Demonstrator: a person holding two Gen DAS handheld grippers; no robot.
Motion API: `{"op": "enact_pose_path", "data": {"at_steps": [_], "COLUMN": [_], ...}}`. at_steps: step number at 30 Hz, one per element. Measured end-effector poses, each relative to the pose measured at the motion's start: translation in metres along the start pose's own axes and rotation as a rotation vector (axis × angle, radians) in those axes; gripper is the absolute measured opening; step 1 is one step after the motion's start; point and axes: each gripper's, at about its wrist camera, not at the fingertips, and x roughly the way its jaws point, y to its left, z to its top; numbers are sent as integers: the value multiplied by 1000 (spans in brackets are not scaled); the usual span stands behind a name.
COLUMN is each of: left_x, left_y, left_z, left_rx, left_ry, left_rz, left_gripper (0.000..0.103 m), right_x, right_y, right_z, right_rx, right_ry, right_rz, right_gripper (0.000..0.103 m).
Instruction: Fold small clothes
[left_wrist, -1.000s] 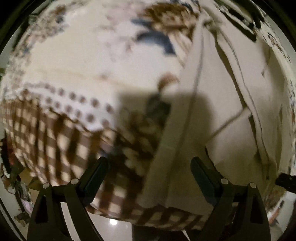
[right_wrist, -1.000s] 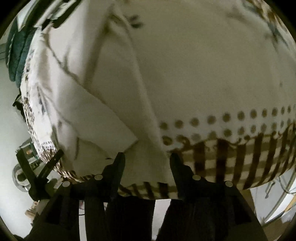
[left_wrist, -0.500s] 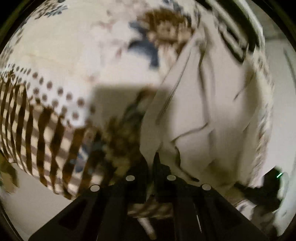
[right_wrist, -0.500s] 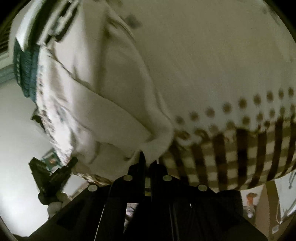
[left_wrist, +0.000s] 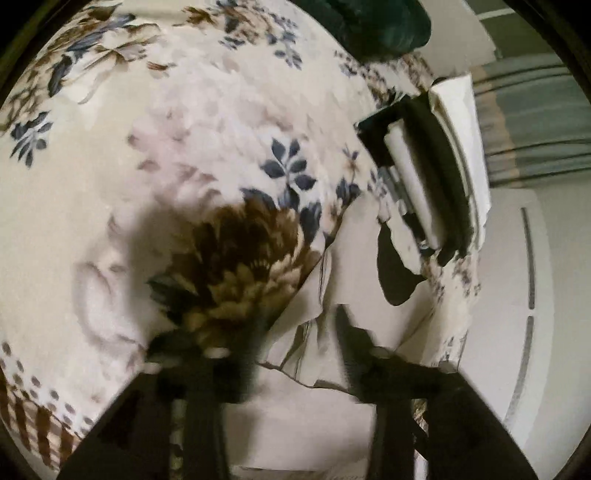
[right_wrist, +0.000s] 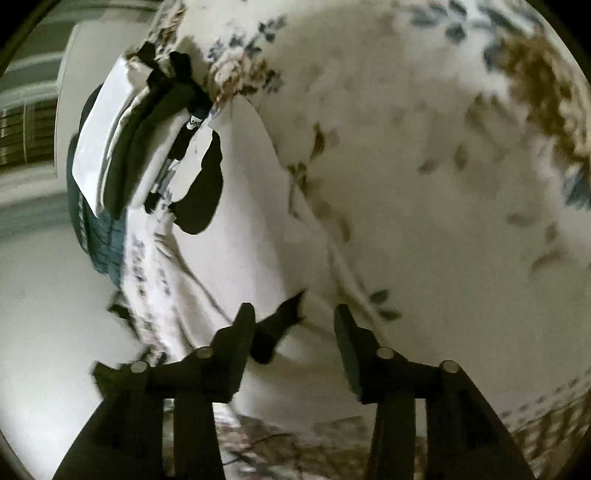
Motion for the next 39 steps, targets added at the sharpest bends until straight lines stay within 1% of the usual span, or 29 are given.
{"op": "enact_pose_path", "data": {"at_steps": [1, 2, 5, 6, 7, 8, 10, 11, 12, 13, 14, 16, 18, 21, 23, 25, 26, 27, 28, 29, 30, 31, 32, 33, 34, 35, 36, 39], "left_x": [-3, -1, 20, 28, 33, 43, 56, 61, 64, 65, 62, 49, 36, 20, 18, 24, 26, 28, 30, 31, 33, 32, 33, 33, 33, 34, 33, 26], "left_y": [6, 7, 13, 14, 13, 12, 9, 5, 1, -1, -6, -15, -20, -28, -34, -34, -33, -31, -33, -34, -35, -34, -33, -32, -32, -32, -32, -35], "left_z": [-7, -10, -32, -41, -47, -53, -61, -64, -65, -67, -68, -67, -66, -62, -56, -52, -50, -49, -49, -50, -51, -53, -54, -55, -56, -56, -56, -56], "left_rx": [18, 34, 145, 180, 201, 230, 272, 295, 307, 314, 323, 328, 327, 332, 341, 340, 338, 338, 342, 350, 358, 367, 371, 371, 371, 372, 375, 381], "left_ry": [-2, 5, 93, 125, 144, 170, 185, 177, 171, 170, 142, 90, 55, 23, 9, 15, 21, 29, 32, 33, 34, 37, 41, 44, 46, 46, 45, 38], "left_rz": [26, 42, 148, 172, 185, 212, 237, 251, 263, 263, 267, 249, 241, 217, 207, 211, 210, 207, 206, 208, 211, 214, 217, 221, 225, 228, 232, 225], "left_gripper": [58, 58, 58, 58, 58, 58, 54, 24, 5, 5, 5, 5, 4, 4, 4, 4, 4, 4, 4, 4, 4, 4, 4, 4, 4, 4, 4, 4], "right_x": [-1, 0, 9, 15, 18, 26, 37, 44, 50, 51, 51, 41, 27, 6, -5, -6, -2, 2, 8, 18, 24, 30, 41, 54, 61, 65, 65, 49], "right_y": [1, 2, 2, 7, 9, 17, 28, 33, 38, 42, 44, 43, 42, 38, 36, 34, 35, 37, 41, 47, 50, 52, 53, 53, 53, 54, 54, 52], "right_z": [-1, -6, -17, -19, -22, -23, -24, -25, -27, -30, -33, -37, -37, -32, -26, -17, -13, -12, -12, -14, -16, -18, -21, -24, -27, -32, -35, -35], "right_rx": [-27, -68, -151, -195, -227, -282, -346, -379, -407, -434, -446, -442, -422, -379, -355, -332, -324, -333, -352, -392, -419, -434, -452, -475, -495, -529, -535, -499], "right_ry": [-3, 8, 41, 52, 57, 64, 78, 85, 83, 67, 50, 4, -31, -95, -126, -90, -47, -22, 7, 37, 44, 55, 85, 115, 123, 106, 88, -8], "right_rz": [-29, -61, -94, -115, -133, -154, -177, -200, -228, -251, -277, -285, -286, -283, -277, -223, -192, -185, -191, -215, -229, -237, -252, -286, -310, -335, -349, -354], "right_gripper": [47, 47, 47, 47, 47, 47, 47, 44, 35, 3, 0, 0, 0, 0, 0, 0, 1, 4, 18, 34, 36, 36, 36, 36, 22, 3, 3, 3]}}
